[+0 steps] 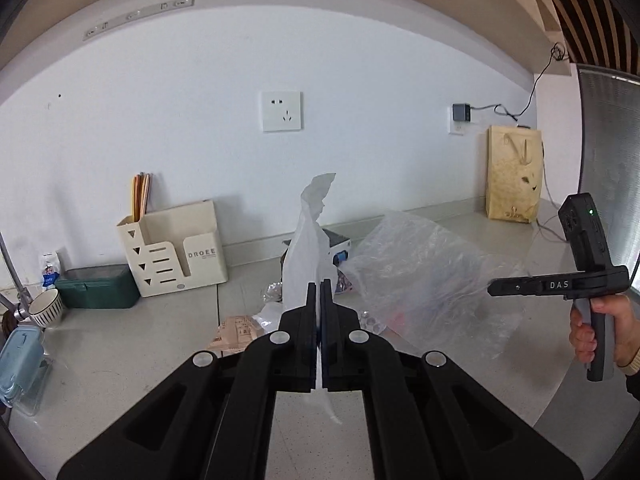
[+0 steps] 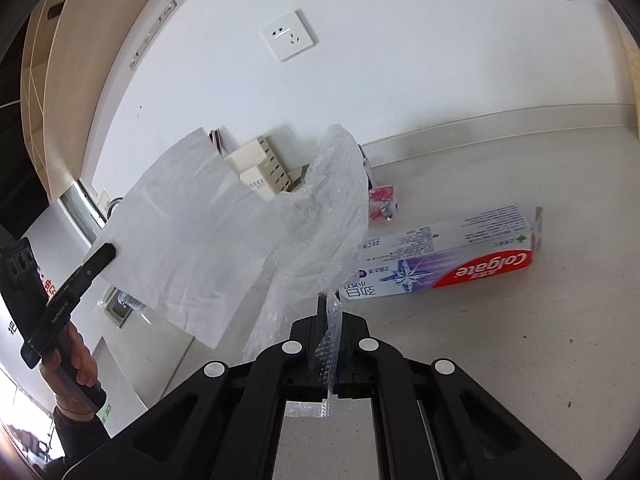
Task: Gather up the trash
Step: 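Lift the white wrap with both tools and carry it toward the wastebasket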
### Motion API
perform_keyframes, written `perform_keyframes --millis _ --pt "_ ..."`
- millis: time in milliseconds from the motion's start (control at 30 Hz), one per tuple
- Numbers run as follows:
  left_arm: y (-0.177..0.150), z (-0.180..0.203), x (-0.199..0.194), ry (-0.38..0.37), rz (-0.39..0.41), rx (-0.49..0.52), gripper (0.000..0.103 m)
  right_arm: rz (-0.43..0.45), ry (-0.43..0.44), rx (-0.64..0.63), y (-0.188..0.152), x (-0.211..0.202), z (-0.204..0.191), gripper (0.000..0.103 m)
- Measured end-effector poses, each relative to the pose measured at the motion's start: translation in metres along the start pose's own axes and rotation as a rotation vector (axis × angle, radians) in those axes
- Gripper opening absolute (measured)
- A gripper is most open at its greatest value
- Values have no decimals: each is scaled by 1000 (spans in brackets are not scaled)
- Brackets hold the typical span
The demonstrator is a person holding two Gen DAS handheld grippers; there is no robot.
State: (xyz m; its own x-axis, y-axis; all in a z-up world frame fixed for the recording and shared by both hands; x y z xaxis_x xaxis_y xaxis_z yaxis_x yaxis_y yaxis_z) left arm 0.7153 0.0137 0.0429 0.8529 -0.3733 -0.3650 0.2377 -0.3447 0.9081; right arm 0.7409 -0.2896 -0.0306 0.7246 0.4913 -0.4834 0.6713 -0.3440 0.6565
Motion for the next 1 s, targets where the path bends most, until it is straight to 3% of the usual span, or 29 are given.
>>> perform_keyframes --millis 333,600,1000 --pt "10 16 -40 -29 55 53 2 81 -22 -45 -4 -54 -6 6" --pt "4 62 -71 -114 96 111 2 133 -72 -94 -22 -93 -14 6" --pt "-22 77 -111 -259 134 77 2 182 -155 -63 -74 -139 -35 6"
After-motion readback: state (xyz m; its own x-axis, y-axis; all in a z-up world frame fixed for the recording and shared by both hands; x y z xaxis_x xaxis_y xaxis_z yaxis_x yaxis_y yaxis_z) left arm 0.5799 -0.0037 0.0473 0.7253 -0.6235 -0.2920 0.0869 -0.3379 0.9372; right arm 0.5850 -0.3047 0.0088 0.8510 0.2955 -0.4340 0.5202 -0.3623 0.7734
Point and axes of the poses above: each gripper's, at about its wrist camera, not at the fingertips, and x roughly the way its jaws point, z to its right, y to its top, the point moved 4 cm from there along x, roughly the way its jaws point, and after that the axes turned 10 degrees about x, right-handed, at the moved point
